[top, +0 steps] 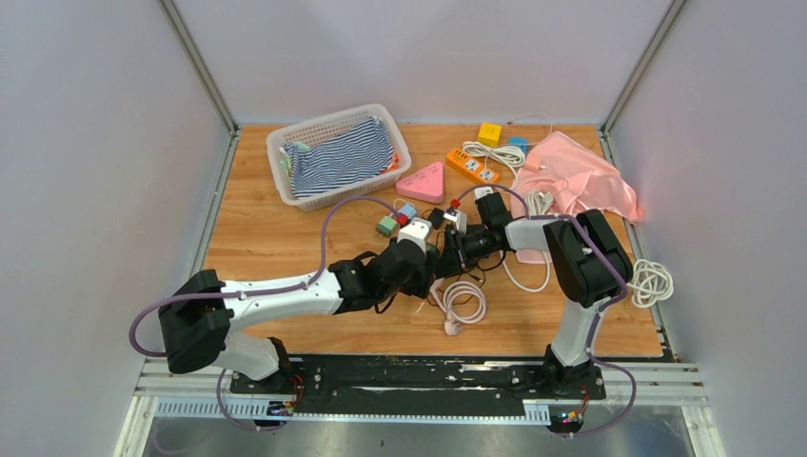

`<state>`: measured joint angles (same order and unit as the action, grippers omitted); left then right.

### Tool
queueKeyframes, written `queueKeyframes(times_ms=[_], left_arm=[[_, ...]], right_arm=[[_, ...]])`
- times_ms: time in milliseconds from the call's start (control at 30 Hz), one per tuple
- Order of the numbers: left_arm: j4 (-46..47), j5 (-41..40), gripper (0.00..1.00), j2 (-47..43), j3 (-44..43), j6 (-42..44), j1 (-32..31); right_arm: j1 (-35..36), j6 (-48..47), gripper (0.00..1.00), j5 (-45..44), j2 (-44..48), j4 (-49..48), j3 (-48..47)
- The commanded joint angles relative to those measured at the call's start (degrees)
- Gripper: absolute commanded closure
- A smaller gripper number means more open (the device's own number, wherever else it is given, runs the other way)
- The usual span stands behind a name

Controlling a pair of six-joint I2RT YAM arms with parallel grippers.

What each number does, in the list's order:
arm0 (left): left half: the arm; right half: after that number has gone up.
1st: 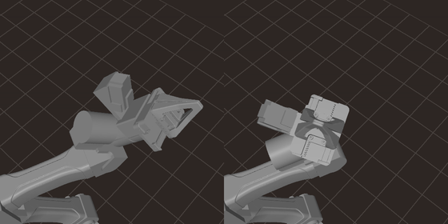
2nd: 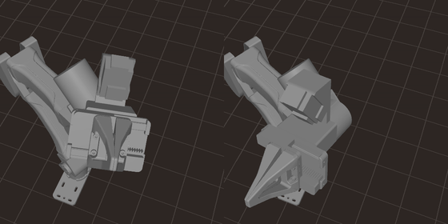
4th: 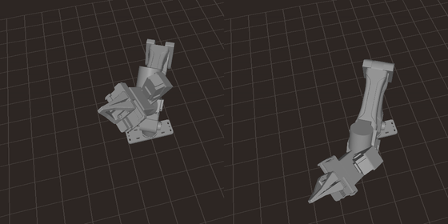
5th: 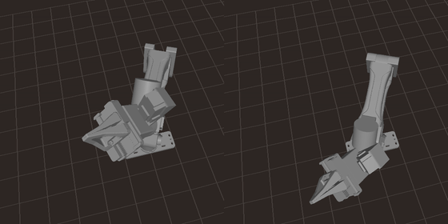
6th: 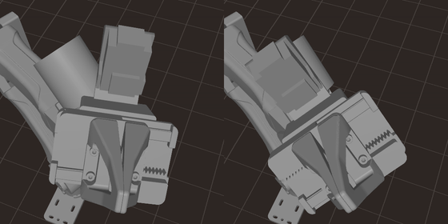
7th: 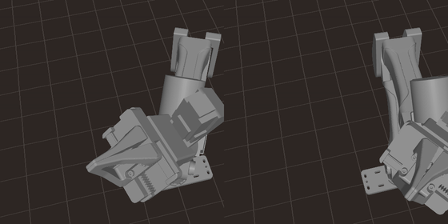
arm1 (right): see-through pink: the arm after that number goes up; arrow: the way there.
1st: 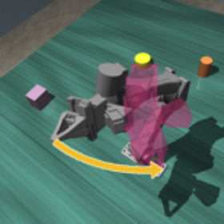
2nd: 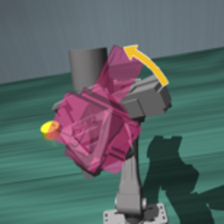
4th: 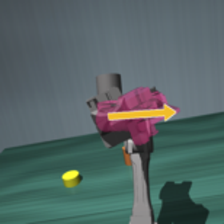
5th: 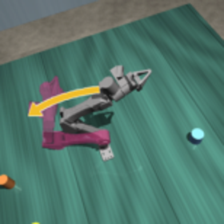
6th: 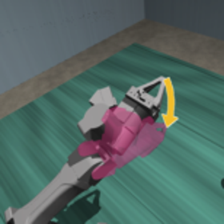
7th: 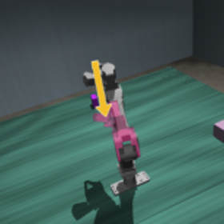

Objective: Pull the plug off the socket
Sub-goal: Remove the plug from the socket.

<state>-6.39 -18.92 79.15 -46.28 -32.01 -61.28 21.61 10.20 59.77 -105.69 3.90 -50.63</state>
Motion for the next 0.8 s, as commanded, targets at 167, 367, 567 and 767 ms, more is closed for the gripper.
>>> queueKeyframes(times_ms=[167, 367, 567, 767], left_arm=[[6.03, 4.28, 1.0, -2.78, 1.29, -0.48, 1.5], [6.14, 7.55, 1.0, -8.33, 3.82, 2.07, 2.6], [6.13, 10.32, 1.0, -14.02, 7.19, 5.3, 4.03], [6.13, 6.91, 1.0, -23.72, 14.4, 7.78, 7.72]], right_arm=[[0.61, -5.52, 1.0, -17.07, -3.59, 2.17, 1.06], [0.63, -5.65, 1.0, -17.05, -3.44, 2.3, 0.98], [0.63, -6.36, 1.0, -16.59, -3.27, 2.55, 0.71], [0.54, -6.73, 1.0, -16.18, -3.14, 2.84, 0.29]])
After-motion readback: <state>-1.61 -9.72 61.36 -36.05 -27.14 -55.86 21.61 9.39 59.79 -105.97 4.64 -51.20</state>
